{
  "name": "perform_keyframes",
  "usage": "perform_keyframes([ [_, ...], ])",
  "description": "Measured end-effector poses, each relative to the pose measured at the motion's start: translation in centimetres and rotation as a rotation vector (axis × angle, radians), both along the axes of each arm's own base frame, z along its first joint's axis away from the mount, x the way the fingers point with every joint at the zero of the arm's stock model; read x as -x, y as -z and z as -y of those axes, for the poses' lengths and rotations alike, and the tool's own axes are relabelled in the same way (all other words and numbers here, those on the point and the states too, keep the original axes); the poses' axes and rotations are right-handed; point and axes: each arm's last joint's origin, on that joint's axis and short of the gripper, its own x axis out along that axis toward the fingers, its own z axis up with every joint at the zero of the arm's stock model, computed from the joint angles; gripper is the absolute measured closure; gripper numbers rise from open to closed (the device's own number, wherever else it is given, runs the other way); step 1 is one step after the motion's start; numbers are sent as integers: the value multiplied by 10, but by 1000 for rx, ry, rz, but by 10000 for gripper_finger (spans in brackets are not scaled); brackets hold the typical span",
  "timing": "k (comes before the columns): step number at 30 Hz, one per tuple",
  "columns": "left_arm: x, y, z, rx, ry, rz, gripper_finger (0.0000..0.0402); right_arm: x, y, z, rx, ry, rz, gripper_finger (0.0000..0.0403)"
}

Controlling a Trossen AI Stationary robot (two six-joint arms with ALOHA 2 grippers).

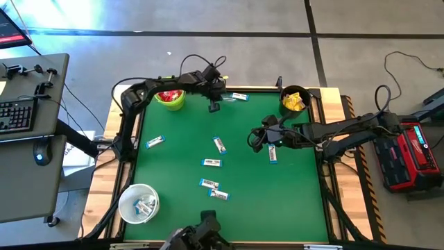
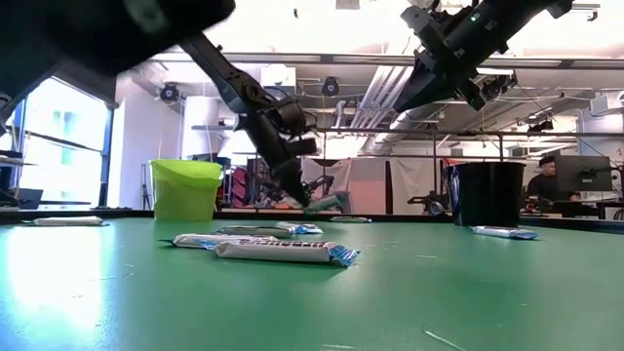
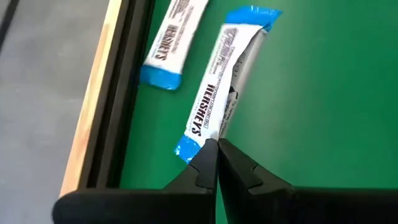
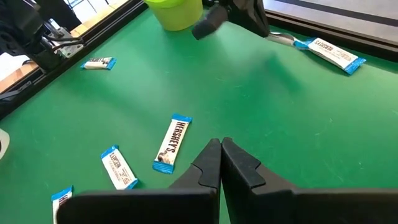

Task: Sort candy by brand, put in halloween buckets
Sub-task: Put the white chocolate into the white bucket

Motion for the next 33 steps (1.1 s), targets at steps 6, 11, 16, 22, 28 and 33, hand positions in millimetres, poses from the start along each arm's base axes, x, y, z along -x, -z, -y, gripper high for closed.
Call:
perform_keyframes([
  [6, 2, -33, 19, 38, 29, 33, 401, 0, 0, 0, 16, -11, -8, 403],
  [11, 4, -65, 41, 48, 59, 54, 401, 0, 0, 0, 40, -30, -21, 403],
  [16, 5, -78, 60, 69, 75, 27, 400, 0, 0, 1, 44, -33, -24, 402],
  [22, 2, -59, 62, 5, 159, -86, 361, 0, 0, 0, 52, -51, -31, 382],
  [28, 3, -31, 58, 47, 191, -190, 284, -1, 0, -1, 27, -84, -32, 340],
  [33, 1, -15, 52, -3, 193, -262, 222, -1, 0, -1, 26, -85, -31, 301],
])
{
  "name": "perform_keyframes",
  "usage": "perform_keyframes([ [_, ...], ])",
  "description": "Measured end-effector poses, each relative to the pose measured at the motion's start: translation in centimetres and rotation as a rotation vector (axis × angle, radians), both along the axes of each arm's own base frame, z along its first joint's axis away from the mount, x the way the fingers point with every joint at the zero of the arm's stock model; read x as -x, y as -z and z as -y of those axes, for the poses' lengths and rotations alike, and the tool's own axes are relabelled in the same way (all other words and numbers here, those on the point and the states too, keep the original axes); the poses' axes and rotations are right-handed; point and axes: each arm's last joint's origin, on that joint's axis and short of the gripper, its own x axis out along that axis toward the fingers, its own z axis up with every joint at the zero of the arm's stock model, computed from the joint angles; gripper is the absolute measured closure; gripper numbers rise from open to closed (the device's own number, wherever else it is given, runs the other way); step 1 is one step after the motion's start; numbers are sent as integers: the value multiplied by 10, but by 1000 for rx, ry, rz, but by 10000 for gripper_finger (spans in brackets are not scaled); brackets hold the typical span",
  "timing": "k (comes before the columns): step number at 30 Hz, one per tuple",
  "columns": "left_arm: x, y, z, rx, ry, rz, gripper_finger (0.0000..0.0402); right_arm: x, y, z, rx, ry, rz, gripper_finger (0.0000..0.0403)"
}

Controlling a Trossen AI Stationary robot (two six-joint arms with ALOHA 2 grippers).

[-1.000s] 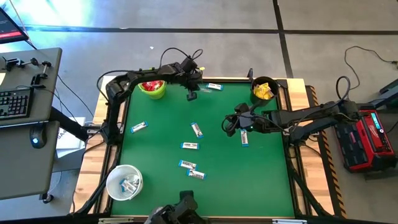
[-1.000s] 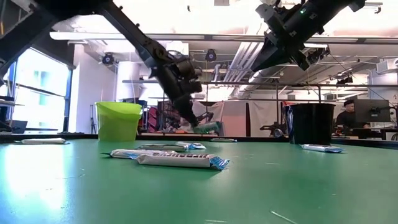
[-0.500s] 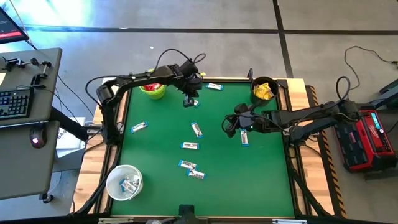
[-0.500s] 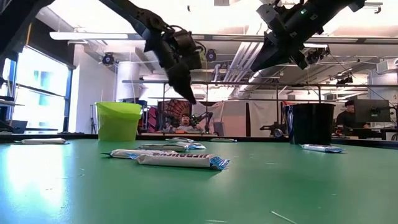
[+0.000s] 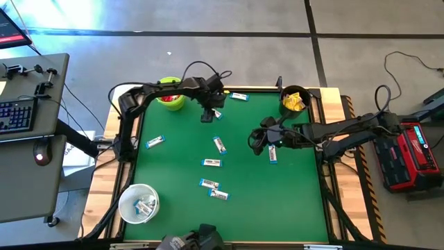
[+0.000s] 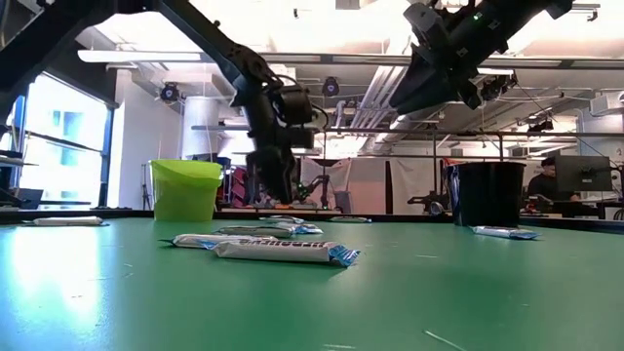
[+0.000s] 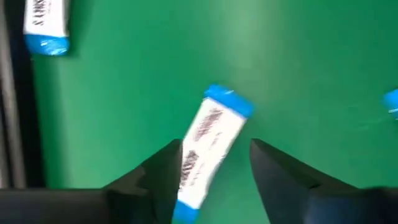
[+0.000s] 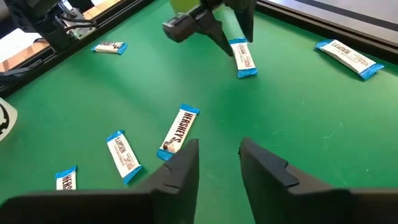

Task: Sort candy by brand, put in halloween buckets
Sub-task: Put the white chocolate into the white bucket

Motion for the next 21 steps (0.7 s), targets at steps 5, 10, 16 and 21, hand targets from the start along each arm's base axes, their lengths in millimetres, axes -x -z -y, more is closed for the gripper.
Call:
perform_keyframes([
  [5, -1, 15, -5, -37, 38, -49, 186, 0, 0, 0, -5, -2, 1, 275],
  [10, -3, 30, -8, -50, 82, -82, 181, 0, 0, 0, -13, -12, 0, 269],
  [16, -7, 33, -10, -116, 98, -82, 181, 0, 0, 0, -12, -10, -2, 269],
  [21, -6, 36, -16, -95, 101, -56, 188, 0, 0, 0, -15, -8, -1, 269],
])
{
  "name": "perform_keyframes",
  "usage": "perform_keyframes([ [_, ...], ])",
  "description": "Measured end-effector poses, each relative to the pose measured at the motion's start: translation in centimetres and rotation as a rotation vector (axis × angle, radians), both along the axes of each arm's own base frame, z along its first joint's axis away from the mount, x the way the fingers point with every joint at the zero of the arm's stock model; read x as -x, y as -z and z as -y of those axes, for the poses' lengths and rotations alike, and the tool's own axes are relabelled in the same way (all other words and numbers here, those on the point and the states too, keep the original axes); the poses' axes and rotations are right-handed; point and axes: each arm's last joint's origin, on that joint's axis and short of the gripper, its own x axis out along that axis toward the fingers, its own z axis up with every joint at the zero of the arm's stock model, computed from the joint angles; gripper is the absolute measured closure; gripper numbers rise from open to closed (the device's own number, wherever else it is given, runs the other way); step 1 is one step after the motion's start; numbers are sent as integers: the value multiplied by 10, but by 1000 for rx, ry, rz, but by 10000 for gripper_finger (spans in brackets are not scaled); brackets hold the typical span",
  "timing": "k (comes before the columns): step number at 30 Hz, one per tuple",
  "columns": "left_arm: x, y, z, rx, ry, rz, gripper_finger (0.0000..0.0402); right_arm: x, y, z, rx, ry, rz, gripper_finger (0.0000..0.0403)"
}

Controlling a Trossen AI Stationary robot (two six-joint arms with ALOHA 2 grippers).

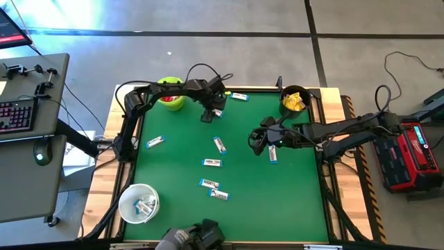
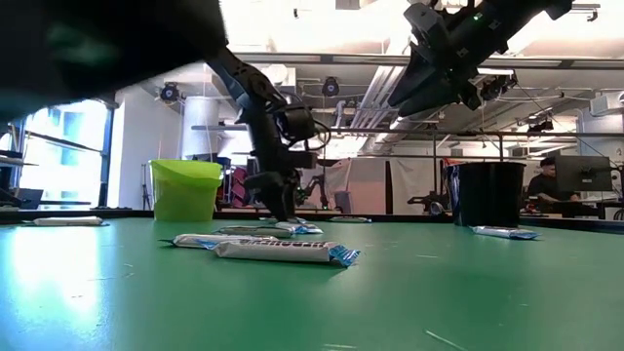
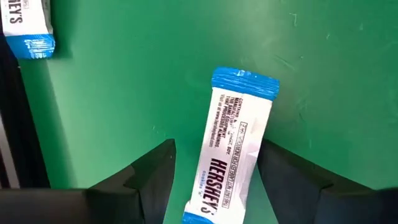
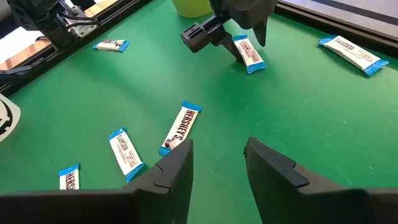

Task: Sort candy by brand, put in halloween buckets
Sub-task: Put the white chocolate into the white bucket

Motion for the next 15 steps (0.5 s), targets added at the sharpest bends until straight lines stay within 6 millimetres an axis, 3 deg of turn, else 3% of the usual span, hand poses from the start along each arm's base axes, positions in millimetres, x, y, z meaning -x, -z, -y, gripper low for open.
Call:
perform_keyframes([
  [15, 3, 5, -1, 51, -26, -29, 279, 0, 0, 0, -6, -2, 1, 269],
])
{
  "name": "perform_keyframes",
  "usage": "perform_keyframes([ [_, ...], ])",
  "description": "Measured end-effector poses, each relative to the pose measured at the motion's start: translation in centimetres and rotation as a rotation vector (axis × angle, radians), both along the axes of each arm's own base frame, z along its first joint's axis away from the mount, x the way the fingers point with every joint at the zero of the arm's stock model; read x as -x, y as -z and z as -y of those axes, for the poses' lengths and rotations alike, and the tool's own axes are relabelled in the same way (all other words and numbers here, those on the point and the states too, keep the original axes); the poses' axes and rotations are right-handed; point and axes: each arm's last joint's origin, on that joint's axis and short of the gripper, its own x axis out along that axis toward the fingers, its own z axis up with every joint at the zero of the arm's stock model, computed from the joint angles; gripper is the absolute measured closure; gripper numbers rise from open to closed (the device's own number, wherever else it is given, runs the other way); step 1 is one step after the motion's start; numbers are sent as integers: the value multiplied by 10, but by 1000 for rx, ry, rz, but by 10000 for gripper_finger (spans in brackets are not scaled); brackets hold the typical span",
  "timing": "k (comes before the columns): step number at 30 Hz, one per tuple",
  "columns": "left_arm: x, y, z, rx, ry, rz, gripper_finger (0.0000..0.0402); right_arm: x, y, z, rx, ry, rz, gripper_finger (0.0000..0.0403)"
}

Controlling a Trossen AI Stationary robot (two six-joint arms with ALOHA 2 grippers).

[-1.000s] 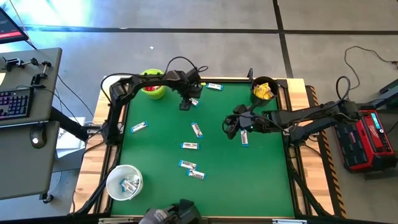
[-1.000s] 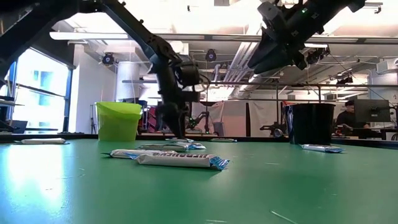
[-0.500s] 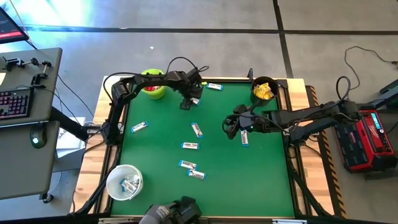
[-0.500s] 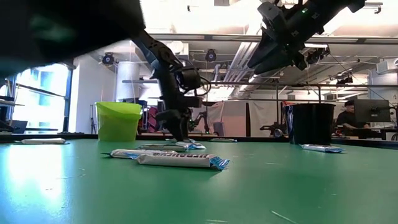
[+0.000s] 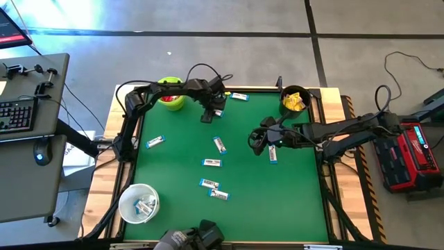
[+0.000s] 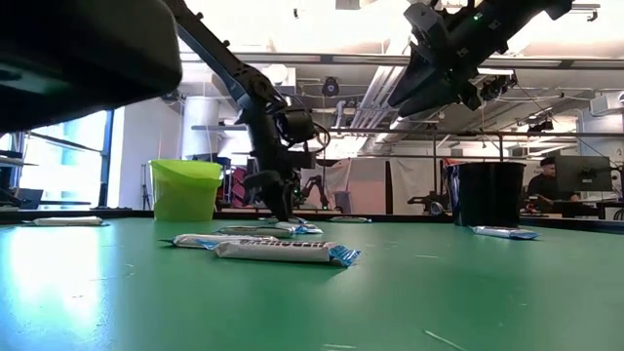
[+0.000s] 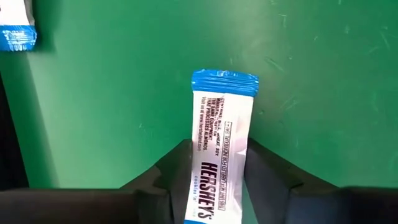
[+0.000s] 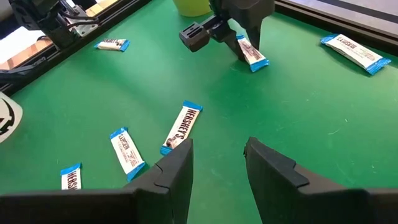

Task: Sort candy by brand, put in halloween buckets
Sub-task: Put the white chocolate into the white bucket

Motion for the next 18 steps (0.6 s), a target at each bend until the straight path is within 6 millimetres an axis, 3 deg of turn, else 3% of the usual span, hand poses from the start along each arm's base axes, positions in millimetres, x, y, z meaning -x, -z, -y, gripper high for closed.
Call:
perform_keyframes([
  [18, -5, -20, 3, 58, -68, -77, 293, 0, 0, 0, 2, -2, -1, 269],
])
